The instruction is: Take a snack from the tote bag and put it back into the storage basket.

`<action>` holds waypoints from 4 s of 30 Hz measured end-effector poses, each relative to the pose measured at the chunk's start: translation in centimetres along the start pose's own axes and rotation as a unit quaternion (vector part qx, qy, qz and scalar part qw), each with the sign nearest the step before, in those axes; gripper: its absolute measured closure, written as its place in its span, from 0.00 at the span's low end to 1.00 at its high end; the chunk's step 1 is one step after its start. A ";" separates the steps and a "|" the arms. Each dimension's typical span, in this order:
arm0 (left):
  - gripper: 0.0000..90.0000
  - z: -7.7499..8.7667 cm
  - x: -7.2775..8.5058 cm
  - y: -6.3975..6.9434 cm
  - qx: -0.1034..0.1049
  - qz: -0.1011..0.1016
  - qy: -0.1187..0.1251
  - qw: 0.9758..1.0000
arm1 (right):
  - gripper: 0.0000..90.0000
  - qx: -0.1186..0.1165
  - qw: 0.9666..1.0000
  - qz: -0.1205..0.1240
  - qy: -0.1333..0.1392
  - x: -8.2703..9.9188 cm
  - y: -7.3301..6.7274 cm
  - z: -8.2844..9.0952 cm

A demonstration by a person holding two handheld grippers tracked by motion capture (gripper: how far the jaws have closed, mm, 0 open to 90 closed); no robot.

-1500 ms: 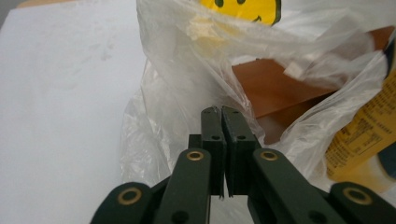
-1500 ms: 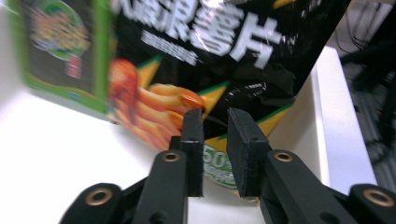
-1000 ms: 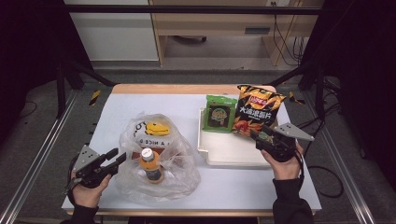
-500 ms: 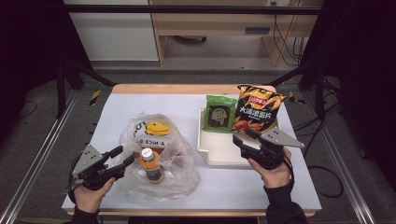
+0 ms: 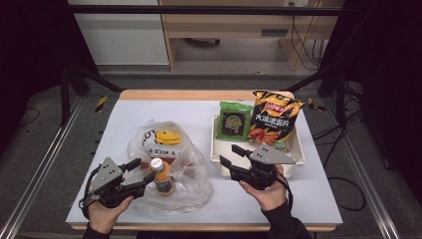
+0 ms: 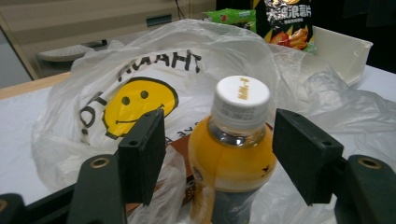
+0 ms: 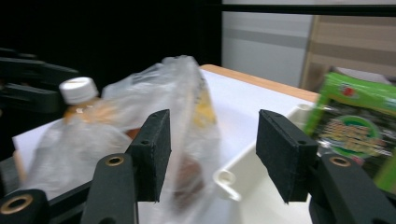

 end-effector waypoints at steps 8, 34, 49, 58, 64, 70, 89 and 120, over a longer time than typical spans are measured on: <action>0.36 -0.8 0.1 1.4 0.010 -0.014 -0.010 1.000 | 0.48 -0.054 0.999 0.004 -0.004 -0.1 -3.4 -1.9; 0.46 -0.8 4.0 -2.9 -0.035 -0.010 -0.072 0.997 | 1.00 -0.026 0.990 0.019 -0.135 6.6 -2.9 -5.2; 0.88 -4.1 10.5 -6.9 -0.107 -0.015 -0.178 0.978 | 1.00 0.014 0.981 -0.004 -0.193 10.9 -0.7 -6.3; 0.91 -4.5 11.9 -8.0 -0.121 -0.008 -0.201 0.972 | 1.00 0.041 0.973 -0.019 -0.226 12.7 0.8 -6.2; 0.90 -4.6 12.0 -7.9 -0.117 -0.009 -0.201 0.973 | 0.98 0.050 0.972 -0.025 -0.230 13.8 1.7 -6.6; 0.79 -3.9 11.2 -7.7 -0.104 0.006 -0.174 0.979 | 0.84 0.032 0.975 -0.028 -0.220 13.6 1.5 -6.4; 0.51 0.3 3.4 -6.4 -0.097 0.023 -0.029 0.995 | 0.58 -0.014 0.998 0.001 -0.067 4.9 -1.6 -2.1; 0.90 -7.3 5.9 -7.4 -0.068 0.026 -0.124 0.990 | 0.77 -0.023 0.985 0.015 -0.173 7.1 -0.9 -12.5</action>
Point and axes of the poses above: each handheld gripper's, and its own axes: z roughly backward along the jaws, x roughly out of its underside, y roughly to its right, the point moved 9 cm from there along -z, roughly forward along the jaws, and after that the axes turned 11 degrees about -x, right-handed, at the moved point
